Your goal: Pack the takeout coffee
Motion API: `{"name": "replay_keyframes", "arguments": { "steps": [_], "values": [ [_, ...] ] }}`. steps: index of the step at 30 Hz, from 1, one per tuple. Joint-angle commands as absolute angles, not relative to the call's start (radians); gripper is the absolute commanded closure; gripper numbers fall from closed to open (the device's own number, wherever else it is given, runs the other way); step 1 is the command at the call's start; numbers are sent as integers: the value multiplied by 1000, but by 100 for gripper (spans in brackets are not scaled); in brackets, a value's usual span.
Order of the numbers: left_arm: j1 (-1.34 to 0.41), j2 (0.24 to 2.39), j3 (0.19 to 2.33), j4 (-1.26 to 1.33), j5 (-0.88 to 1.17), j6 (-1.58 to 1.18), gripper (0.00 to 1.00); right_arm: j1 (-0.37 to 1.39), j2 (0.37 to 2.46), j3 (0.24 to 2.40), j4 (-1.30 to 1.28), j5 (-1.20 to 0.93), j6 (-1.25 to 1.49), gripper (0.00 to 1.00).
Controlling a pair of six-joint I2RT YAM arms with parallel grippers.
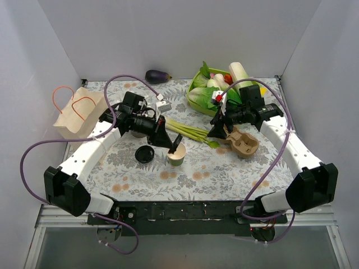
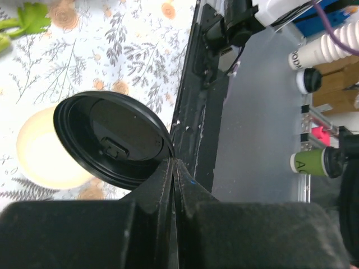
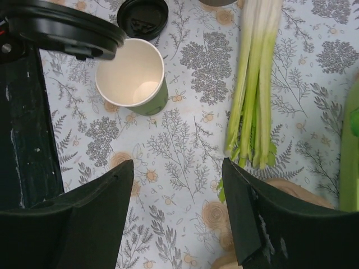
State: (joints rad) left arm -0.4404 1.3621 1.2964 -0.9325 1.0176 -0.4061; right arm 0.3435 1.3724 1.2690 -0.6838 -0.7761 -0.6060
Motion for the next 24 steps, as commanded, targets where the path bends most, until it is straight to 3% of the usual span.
{"name": "replay_keyframes", "arguments": {
  "steps": [1, 6, 24],
  "values": [
    [-423, 1379, 1243, -688, 1160, -636, 100, 365, 1396, 1256, -578, -888, -543, 28],
    [-422, 1344, 997, -144, 1198, -1035, 100, 373, 1454, 1285, -604, -925, -532, 27],
    [-365, 1325, 755, 199, 1121, -1374, 100, 445, 1558, 1290, -606, -946, -514, 27]
  ]
}}
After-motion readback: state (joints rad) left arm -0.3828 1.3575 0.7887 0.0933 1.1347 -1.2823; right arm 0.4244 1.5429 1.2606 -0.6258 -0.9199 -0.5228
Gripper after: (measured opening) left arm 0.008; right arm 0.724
